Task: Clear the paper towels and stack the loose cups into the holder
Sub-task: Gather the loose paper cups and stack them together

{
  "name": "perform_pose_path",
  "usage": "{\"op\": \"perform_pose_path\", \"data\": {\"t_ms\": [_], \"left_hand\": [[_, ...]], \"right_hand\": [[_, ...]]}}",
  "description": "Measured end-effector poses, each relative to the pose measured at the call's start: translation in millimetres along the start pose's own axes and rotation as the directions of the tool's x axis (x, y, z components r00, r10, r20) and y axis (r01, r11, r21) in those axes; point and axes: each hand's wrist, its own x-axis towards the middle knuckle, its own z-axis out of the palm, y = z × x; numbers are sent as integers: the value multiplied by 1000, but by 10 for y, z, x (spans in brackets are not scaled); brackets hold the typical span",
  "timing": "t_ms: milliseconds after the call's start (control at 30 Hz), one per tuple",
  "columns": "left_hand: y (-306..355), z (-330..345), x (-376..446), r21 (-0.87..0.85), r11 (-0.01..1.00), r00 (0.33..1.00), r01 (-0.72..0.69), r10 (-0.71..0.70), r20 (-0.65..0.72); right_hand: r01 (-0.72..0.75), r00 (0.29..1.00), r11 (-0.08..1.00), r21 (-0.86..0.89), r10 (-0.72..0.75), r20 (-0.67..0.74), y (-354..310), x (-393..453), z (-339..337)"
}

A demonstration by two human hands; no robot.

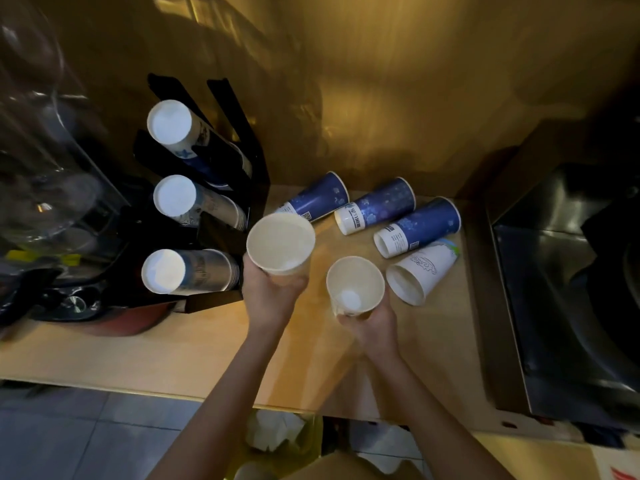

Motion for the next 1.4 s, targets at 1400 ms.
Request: {"op": "perform_pose_path", "data": {"t_ms": [1400], "left_hand": [[-47,568,-320,115,979,916,-170,114,383]], "right_hand": [[514,842,159,-843,-279,461,67,674,-863]]}}
